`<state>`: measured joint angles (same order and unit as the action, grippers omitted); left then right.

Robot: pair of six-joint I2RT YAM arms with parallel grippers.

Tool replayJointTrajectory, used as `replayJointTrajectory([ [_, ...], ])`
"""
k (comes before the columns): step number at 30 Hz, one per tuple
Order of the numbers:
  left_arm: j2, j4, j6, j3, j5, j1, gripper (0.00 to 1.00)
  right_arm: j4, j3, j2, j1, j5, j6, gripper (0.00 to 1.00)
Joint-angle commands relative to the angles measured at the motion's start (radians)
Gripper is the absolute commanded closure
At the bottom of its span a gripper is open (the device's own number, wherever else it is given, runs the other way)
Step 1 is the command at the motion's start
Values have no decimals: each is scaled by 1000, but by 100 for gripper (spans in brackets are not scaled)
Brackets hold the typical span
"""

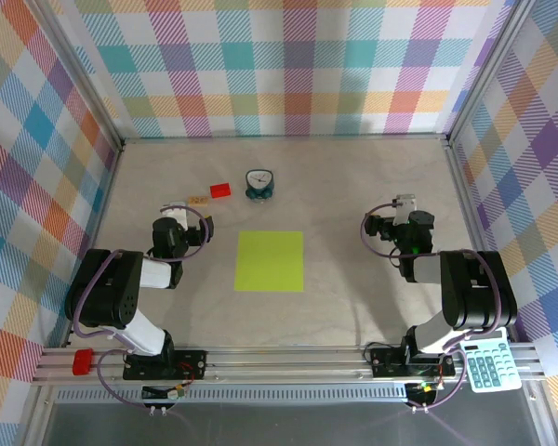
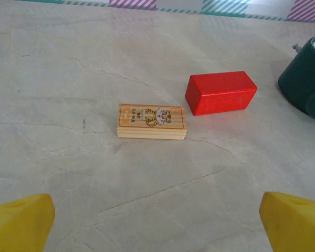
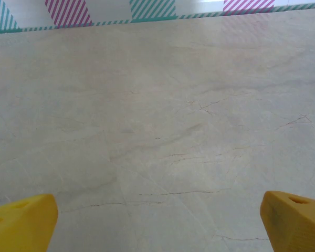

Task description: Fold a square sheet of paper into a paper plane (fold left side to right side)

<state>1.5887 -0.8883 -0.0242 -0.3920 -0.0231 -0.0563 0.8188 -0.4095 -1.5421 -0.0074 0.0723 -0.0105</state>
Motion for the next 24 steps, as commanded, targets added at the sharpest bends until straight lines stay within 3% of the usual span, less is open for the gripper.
replayJointTrajectory([
  [1, -1, 14, -16, -19, 12, 8, 0, 9, -6, 4, -6, 3, -4, 1],
  [24, 1, 19, -11, -22, -1, 9, 0, 6, -8, 2, -5, 3, -5, 1],
])
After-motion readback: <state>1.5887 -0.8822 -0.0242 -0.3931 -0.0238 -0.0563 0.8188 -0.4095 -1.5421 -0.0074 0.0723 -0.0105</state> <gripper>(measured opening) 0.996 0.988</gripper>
